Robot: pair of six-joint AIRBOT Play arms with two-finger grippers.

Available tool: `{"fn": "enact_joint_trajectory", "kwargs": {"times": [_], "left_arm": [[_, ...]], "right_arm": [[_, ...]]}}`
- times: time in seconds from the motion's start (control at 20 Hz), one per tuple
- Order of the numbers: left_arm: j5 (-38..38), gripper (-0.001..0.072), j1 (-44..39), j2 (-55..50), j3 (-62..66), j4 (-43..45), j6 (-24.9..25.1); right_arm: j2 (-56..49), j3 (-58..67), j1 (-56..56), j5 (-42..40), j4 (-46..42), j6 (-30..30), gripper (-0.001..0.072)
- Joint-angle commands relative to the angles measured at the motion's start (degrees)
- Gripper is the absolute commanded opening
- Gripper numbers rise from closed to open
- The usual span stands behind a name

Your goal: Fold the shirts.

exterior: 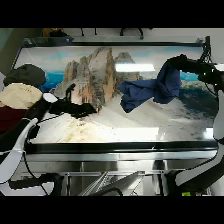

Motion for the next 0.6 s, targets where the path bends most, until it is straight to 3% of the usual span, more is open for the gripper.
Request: {"fn": "enact_joint_trajectory", "kwargs": {"times": [0.0,0.2,0.55], "left_arm": [[20.2,0.0591,-13.81,-3.41,3.15,-4.39,0.02],[20.2,0.0591,-22.99,-17.33,16.28,-4.66,0.0],[14.32,0.0591,-25.49,-31.71,33.53,-5.11,-0.55]], "right_arm": [[-0.9,0.04,-0.15,0.5,-1.16,0.22,0.0022],[-0.9,0.04,-0.15,0.52,-1.14,-0.02,0.0022],[-0.9,0.04,-0.09,0.52,-1.14,-0.17,0.0022]]}}
